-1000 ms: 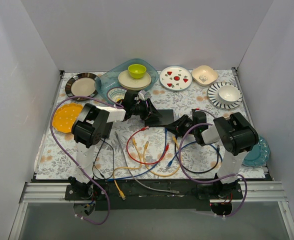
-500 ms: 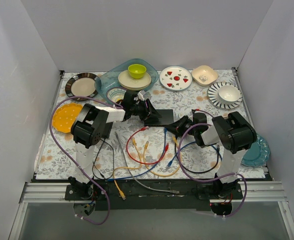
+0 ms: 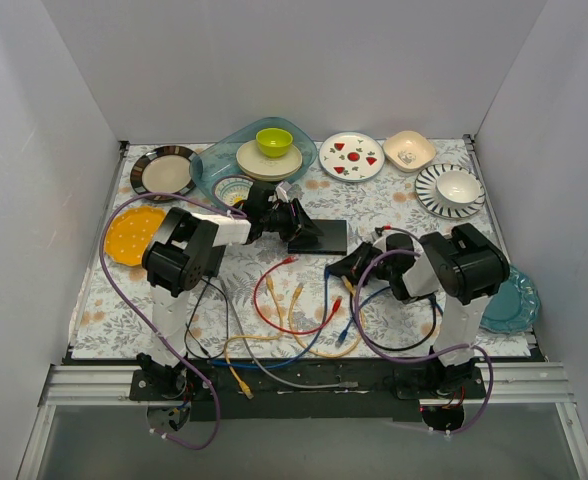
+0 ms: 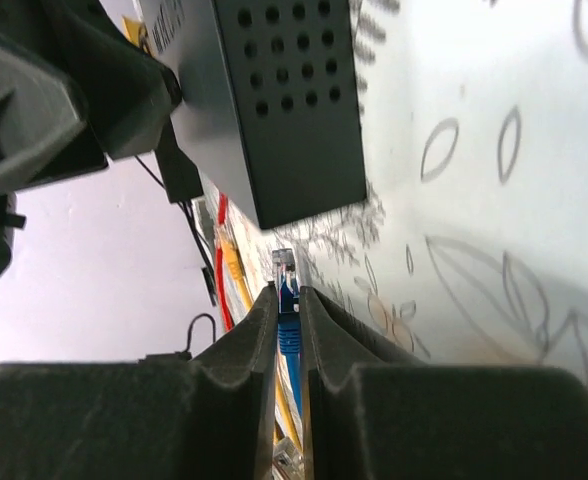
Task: Pull the plug from the switch port
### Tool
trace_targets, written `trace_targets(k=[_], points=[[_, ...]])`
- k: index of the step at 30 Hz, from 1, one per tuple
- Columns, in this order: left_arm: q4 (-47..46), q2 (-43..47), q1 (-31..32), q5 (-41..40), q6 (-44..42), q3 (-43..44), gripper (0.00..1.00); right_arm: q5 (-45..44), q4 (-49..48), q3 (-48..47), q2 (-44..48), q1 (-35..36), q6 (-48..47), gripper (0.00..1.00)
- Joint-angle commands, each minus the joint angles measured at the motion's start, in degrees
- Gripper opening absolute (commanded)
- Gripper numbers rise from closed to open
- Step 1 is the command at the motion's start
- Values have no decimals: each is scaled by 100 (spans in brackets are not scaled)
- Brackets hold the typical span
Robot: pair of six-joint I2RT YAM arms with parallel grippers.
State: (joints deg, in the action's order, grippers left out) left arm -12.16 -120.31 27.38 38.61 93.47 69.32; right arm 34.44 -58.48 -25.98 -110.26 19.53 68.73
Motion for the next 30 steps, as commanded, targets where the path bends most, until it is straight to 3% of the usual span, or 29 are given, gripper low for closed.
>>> trace_targets(k=[1, 9, 16, 22, 24, 25, 28, 30], points=[[434, -72, -30, -468, 4, -217, 36, -103, 986, 321, 337, 42, -728, 1], [952, 517, -92, -784, -303, 73, 39, -1464, 5735, -933, 2173, 331, -3478, 1], [1847, 1439, -92, -1645, -558, 73, 46, -2651, 7426, -1251, 2983, 762, -4402, 1], [2507, 2406, -92, -2471, -716, -155, 50, -2969, 7957, -1462, 4080, 939, -4781, 1], [2587, 2652, -92, -2534, -725, -278, 50, -3065, 8106, -1664, 4606, 947, -4834, 18], [2683, 2932, -92, -2621, -716, -409, 51, -3231, 8168, -1761, 4758, 947, -4843, 34], [2841, 3582, -83, -2727, -620, -717, 51, -3713, 8326, -2130, 5198, 948, -4817, 48], [2939, 3935, -66, -2885, -558, -1060, 51, -3883, 8292, -2175, 5356, 947, -4746, 53]])
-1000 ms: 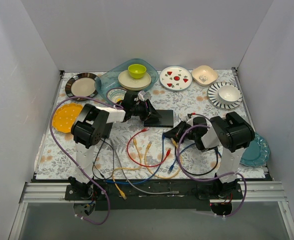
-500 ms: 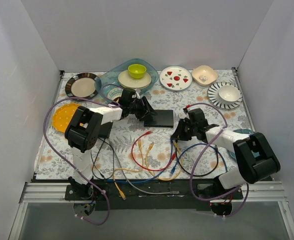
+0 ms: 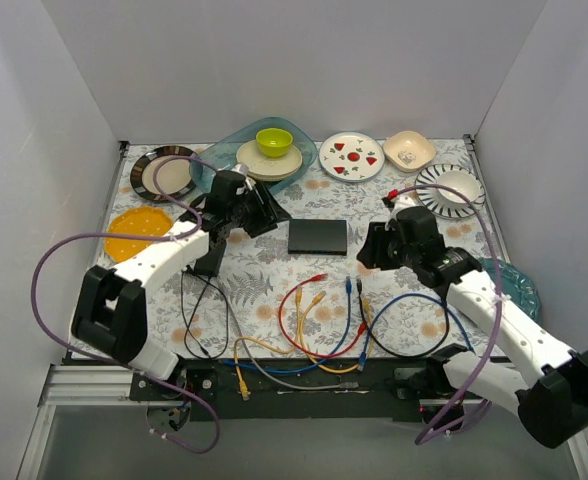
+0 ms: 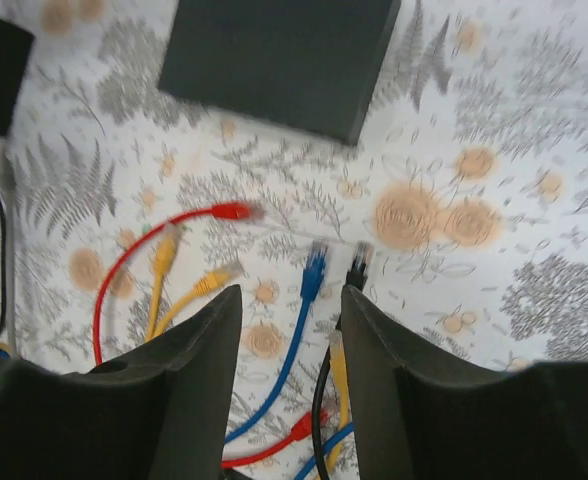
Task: Pull the plug from the switch port
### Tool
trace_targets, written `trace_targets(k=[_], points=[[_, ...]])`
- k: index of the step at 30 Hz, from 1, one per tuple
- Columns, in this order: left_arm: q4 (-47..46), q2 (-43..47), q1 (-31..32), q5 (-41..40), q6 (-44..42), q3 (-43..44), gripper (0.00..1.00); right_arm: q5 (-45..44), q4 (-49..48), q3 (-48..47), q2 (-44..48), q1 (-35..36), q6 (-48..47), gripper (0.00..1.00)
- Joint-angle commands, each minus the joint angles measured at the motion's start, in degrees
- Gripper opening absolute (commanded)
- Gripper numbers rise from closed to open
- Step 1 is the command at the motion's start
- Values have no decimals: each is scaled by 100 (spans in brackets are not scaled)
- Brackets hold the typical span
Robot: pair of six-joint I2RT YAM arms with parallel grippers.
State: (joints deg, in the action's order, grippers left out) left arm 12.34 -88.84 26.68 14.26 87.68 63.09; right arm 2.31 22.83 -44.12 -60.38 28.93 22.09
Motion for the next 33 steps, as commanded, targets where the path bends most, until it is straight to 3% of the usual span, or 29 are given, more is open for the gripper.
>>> trace_targets(k=[1, 6, 10, 16, 18, 20, 24, 27, 29, 33], points=[[602, 1128, 22, -511, 56, -586, 52, -818, 152, -335, 369, 8, 31, 55], [1024, 1878, 83, -977, 258, -1569, 51, -601, -225, -62, -165, -1, 164, 54], [1148, 2405, 153, -995, 434, -2063, 50, -310, -384, -272, -869, 8, 59, 35], [1762, 2906, 171, -2064, 461, -1854, 52, -519, -788, -563, -1494, 8, 120, 31], [1982, 2907, 154, -2522, 504, -1696, 56, -573, -789, -712, -1765, -45, 199, 32], [2167, 2619, -56, -2622, 444, -1371, 58, -652, -710, -904, -1968, -124, 331, 32], [1878, 1801, -163, -2052, 258, -913, 56, -670, -701, -1212, -2530, -474, 524, 31], [1684, 1160, -172, -1550, 355, -684, 54, -442, -517, -1598, -2803, -616, 543, 24], [1640, 818, -163, -1435, 373, -649, 52, -293, -472, -1635, -2778, -608, 498, 17], [1737, 788, -154, -1671, 381, -858, 49, -55, -648, -1057, -2191, -590, 577, 13]])
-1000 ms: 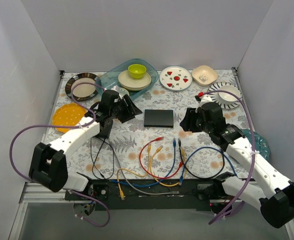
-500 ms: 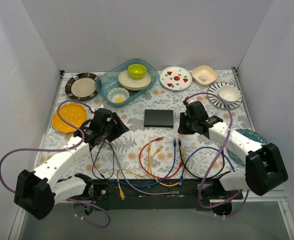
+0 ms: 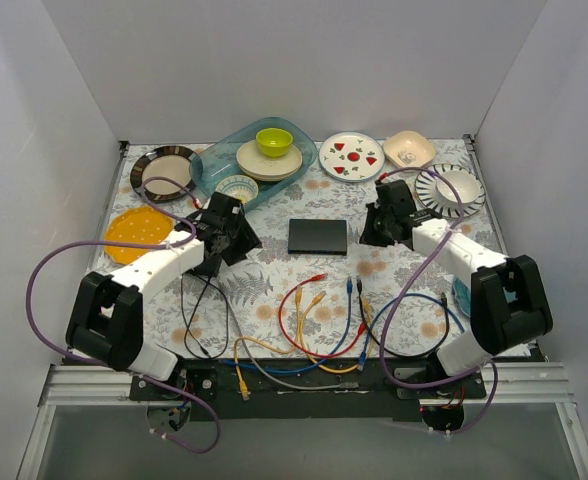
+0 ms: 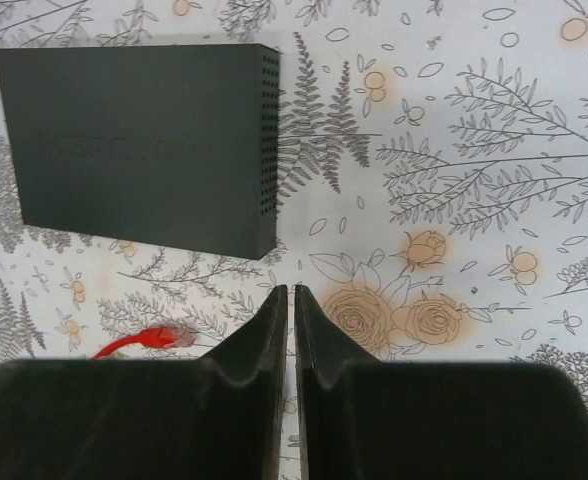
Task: Pull the plug from the switch port
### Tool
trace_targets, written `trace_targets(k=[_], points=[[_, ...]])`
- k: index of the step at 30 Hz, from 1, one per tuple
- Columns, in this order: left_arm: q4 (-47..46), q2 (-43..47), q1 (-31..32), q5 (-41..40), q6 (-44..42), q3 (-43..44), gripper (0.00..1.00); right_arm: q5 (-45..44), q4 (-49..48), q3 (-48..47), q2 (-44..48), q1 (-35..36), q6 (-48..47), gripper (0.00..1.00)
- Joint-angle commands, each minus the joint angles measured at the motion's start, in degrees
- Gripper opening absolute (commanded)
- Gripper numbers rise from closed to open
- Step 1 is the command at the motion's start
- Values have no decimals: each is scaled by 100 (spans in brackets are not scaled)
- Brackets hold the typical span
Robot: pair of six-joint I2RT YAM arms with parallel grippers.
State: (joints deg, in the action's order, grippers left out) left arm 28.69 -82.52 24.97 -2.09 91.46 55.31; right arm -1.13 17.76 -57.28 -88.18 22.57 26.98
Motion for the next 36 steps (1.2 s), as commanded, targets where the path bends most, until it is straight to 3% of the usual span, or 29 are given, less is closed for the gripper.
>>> trace_targets(k=[1, 5, 8, 13, 15, 19, 21, 25, 27, 36], points=[[-20, 244, 17, -107, -14, -169, 49, 184, -159, 548, 696, 37, 70, 13], [-285, 62, 8, -38, -146, -284, 50, -116, -151, 929, 847, -33, 97, 13], [-215, -509, 43, 541, -234, 6, 49, 86, 43, 719, 592, -59, 114, 10], [-259, -660, 481, 789, -479, -55, 48, 148, 175, 998, 977, 81, 35, 10], [-249, -494, 631, 719, -524, -204, 47, -54, 271, 1253, 1390, 81, 44, 9], [-1414, 630, 1096, 815, -682, -714, 48, -317, 517, 1500, 2391, 81, 245, 11], [-1742, 912, 1229, 1138, -910, -575, 49, -484, 728, 1430, 2823, 72, 491, 15], [-1701, 361, 2431, 984, -1735, 233, 54, -792, 1124, 1114, 3263, 81, 703, 37], [-1708, -86, 3123, 755, -2069, 532, 54, -854, 1317, 982, 3369, 81, 756, 38], [-2597, -1932, 4594, 1193, -2272, 1446, 51, -942, 2143, -11, 3931, 64, 967, 38]])
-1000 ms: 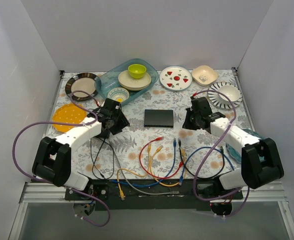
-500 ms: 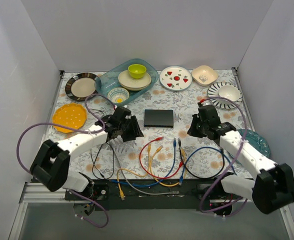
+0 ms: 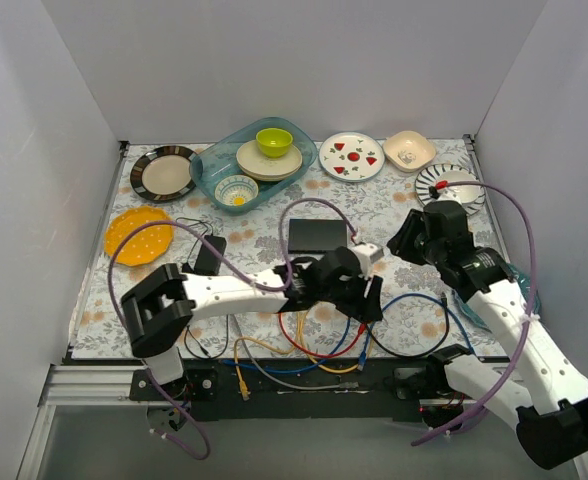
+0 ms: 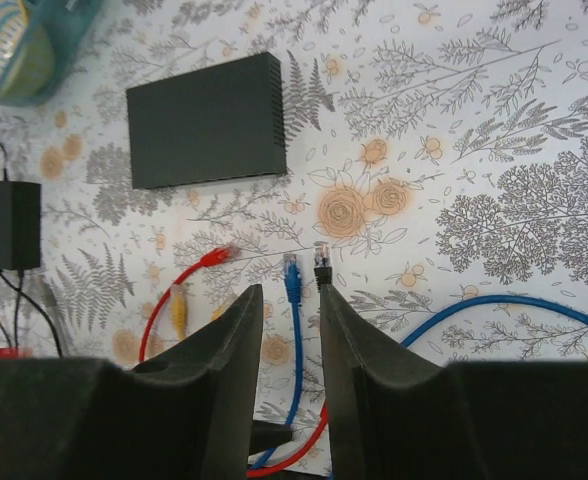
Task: Pull the plug from the switch port
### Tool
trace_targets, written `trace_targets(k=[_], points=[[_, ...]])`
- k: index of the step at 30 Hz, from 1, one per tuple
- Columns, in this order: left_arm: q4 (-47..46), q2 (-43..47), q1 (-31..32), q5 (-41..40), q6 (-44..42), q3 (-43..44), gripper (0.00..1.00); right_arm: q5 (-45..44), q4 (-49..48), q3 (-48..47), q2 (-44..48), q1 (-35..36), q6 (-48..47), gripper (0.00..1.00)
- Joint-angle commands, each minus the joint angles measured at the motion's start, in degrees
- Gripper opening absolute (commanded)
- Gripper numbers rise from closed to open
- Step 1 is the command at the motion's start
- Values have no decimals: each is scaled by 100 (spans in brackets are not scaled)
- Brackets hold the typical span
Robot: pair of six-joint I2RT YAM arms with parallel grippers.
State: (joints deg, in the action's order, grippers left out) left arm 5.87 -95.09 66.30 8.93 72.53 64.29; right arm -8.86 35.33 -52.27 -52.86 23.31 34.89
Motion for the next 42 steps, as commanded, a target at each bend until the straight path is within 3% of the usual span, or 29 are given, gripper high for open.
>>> trace_targets(k=[1, 6, 12, 14, 18, 22, 26, 27, 32, 36, 38, 42], points=[[-262, -878, 523, 92, -415, 662, 50, -177, 456, -547, 452, -11, 167, 37], [177, -2100, 673, -83, -179, 1331, 48, -256, 940, -653, 628, -11, 70, 38], [2440, -2724, 551, -1716, 849, 1578, 43, -256, 1099, -574, 883, -11, 53, 38], [3023, -2717, 393, -1973, 1540, 1386, 35, -265, 1099, -504, 961, -11, 70, 37], [3201, -1893, -510, -1693, 2342, -62, 23, -204, 1020, -284, 1111, -11, 149, 38], [3429, -314, -1399, -1307, 2836, -1556, 22, -186, 879, -21, 1287, -19, 263, 37], [3763, 1154, -2462, -1245, 3179, -2243, 24, -151, 739, 225, 1419, -11, 342, 38], [3903, 1385, -2995, -1244, 3205, -2350, 25, -116, 695, 261, 1428, -11, 351, 38], [4220, 2414, -4755, -1034, 2776, -2650, 25, -45, 571, 305, 1305, -20, 299, 37], [4440, 2679, -6265, -981, 2363, -2536, 25, -2, 545, 253, 1164, -28, 202, 37], [4502, 2663, -6620, -1007, 2213, -2387, 25, 25, 554, 244, 1094, -28, 176, 37], [4511, 2495, -6622, -1016, 2055, -1493, 20, 51, 536, 244, 1102, -28, 79, 37]])
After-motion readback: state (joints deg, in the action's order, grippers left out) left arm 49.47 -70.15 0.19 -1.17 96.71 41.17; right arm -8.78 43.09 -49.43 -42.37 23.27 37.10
